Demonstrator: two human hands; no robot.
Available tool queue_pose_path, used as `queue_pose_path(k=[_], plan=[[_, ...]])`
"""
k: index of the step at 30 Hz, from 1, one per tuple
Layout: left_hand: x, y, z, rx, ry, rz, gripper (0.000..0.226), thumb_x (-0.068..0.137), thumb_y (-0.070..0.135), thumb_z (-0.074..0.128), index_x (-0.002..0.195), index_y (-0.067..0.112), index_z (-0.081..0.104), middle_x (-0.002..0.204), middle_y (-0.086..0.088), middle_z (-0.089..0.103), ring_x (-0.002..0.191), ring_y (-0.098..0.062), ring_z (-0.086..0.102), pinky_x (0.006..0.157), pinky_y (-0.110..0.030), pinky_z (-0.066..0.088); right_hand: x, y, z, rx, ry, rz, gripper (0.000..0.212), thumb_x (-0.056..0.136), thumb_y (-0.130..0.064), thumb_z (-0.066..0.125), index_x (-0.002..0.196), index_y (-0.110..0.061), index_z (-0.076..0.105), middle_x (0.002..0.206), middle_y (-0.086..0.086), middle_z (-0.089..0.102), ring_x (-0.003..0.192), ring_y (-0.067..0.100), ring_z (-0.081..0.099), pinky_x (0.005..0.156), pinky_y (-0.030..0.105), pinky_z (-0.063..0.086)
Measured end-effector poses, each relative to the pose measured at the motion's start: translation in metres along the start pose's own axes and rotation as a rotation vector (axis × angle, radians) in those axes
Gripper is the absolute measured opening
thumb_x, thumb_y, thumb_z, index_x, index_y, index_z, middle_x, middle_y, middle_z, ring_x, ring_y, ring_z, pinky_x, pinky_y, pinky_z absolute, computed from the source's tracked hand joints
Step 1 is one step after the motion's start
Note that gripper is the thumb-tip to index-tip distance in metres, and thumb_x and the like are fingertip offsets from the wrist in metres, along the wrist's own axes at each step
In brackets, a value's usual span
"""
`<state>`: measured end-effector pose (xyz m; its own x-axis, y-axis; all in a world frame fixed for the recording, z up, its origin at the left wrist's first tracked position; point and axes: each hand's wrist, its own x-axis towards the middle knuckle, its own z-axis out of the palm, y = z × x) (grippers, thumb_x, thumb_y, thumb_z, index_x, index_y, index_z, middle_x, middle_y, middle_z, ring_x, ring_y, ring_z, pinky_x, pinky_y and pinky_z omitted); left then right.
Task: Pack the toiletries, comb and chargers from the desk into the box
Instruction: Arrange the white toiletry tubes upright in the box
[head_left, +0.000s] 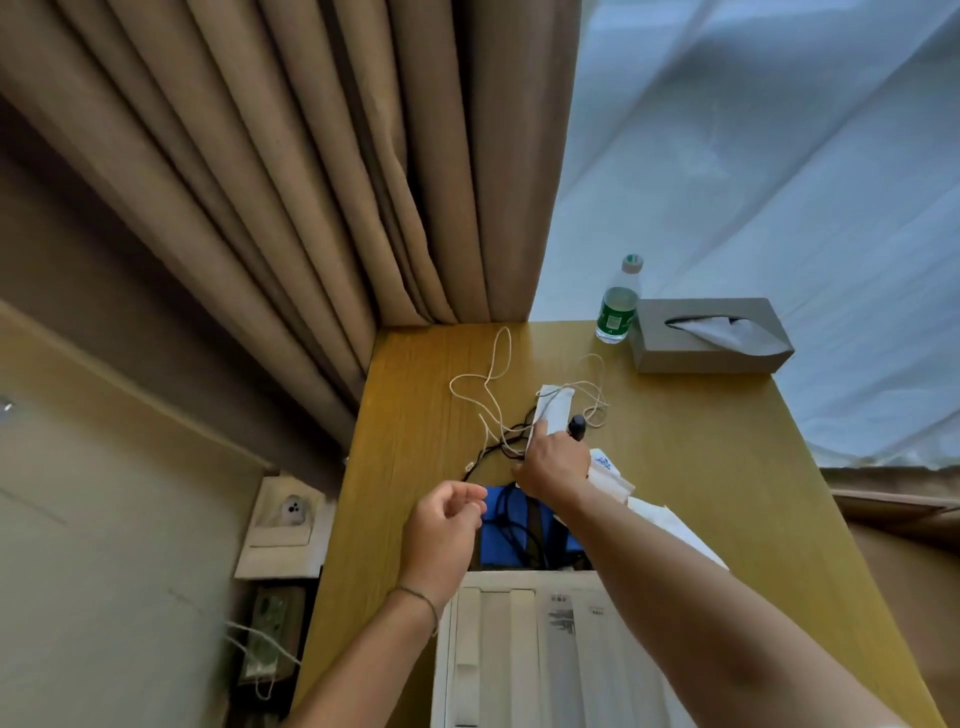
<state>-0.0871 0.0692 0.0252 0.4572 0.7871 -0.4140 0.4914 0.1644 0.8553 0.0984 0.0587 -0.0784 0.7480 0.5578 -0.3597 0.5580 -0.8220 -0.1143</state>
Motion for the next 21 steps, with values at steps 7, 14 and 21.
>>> queue_pose_path(k=[7, 14, 21], plan=[[0.006, -0.001, 0.003, 0.022, -0.021, 0.033, 0.019, 0.096, 0.009, 0.057, 0.094, 0.024, 0.070, 0.093, 0.002, 0.072, 0.092, -0.014, 0.068, 0.085, -0.035, 0.058, 0.000, 0.015, -0.025, 0.591, -0.201, 0.162, 0.056, 0.084, -0.034, 0.067, 0.126, -0.015, 0.036, 0.100, 0.009, 0.061, 0.085, 0.029, 0.069, 0.059, 0.040, 0.062], [0.022, -0.005, 0.024, 0.056, -0.049, 0.055, 0.018, 0.096, 0.009, 0.057, 0.092, 0.021, 0.069, 0.091, 0.000, 0.073, 0.090, -0.017, 0.068, 0.083, -0.038, 0.059, -0.058, 0.065, -0.067, 1.335, -0.480, 0.153, 0.027, 0.090, -0.017, 0.061, 0.116, -0.011, 0.059, 0.094, 0.017, 0.070, 0.074, 0.024, 0.070, 0.069, 0.038, 0.060], [0.037, -0.010, 0.072, 0.246, -0.134, 0.084, 0.015, 0.094, 0.014, 0.057, 0.089, 0.024, 0.068, 0.089, 0.001, 0.070, 0.074, -0.016, 0.063, 0.061, -0.030, 0.051, -0.107, 0.123, -0.084, 1.681, -0.582, -0.128, 0.066, 0.075, -0.002, 0.061, 0.138, -0.015, 0.046, 0.105, 0.019, 0.073, 0.092, 0.030, 0.068, 0.078, 0.039, 0.056]])
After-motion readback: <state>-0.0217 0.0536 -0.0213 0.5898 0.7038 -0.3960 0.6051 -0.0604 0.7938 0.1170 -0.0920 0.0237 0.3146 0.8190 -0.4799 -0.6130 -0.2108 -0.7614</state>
